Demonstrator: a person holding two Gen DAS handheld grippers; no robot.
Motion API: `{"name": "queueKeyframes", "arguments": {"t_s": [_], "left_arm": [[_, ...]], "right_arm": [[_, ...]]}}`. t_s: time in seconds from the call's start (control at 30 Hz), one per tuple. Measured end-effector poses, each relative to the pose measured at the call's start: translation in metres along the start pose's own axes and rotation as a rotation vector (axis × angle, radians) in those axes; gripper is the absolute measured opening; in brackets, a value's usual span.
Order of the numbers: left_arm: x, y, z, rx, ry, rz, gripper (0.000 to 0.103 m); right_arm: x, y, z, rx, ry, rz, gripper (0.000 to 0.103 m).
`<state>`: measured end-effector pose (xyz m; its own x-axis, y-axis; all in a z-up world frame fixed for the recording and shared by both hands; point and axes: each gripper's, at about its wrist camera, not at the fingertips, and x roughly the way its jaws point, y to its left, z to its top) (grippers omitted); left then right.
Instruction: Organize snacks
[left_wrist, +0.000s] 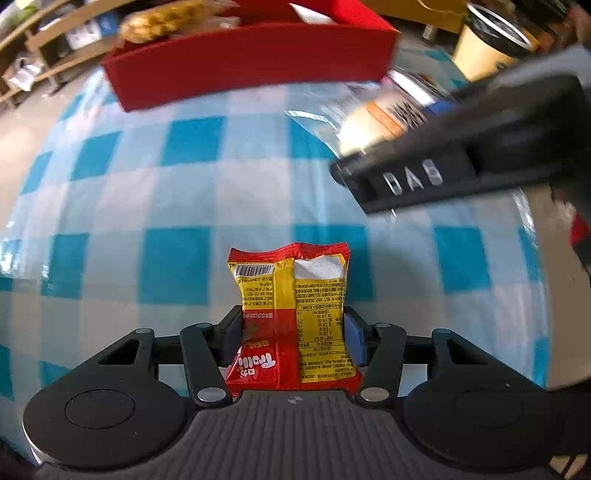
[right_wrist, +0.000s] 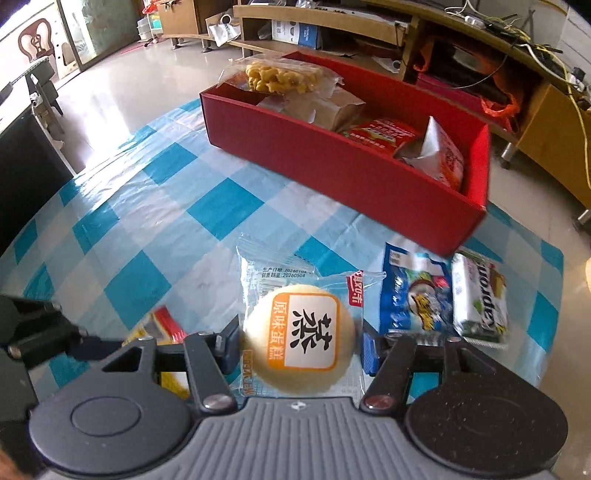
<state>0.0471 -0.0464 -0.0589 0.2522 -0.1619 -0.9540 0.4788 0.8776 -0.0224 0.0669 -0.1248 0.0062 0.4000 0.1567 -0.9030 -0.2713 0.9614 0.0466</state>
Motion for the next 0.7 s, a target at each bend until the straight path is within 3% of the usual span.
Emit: {"name": "queueKeyframes", "arguments": {"t_s": [0.27,0.7], "left_arm": [[-0.002,-0.021,-0.009,0.061,0.032,-0.062,0.063],[0.0,-0.023,-0.007,0.097,0.037,-0.056,0.062]], "right_arm": [[-0.006,-0.012,-0.011,0.016,0.022,-0.009,0.06],[-0.007,-0.006,-0.016,-0.044,0.042,0.004,0.06]]}}
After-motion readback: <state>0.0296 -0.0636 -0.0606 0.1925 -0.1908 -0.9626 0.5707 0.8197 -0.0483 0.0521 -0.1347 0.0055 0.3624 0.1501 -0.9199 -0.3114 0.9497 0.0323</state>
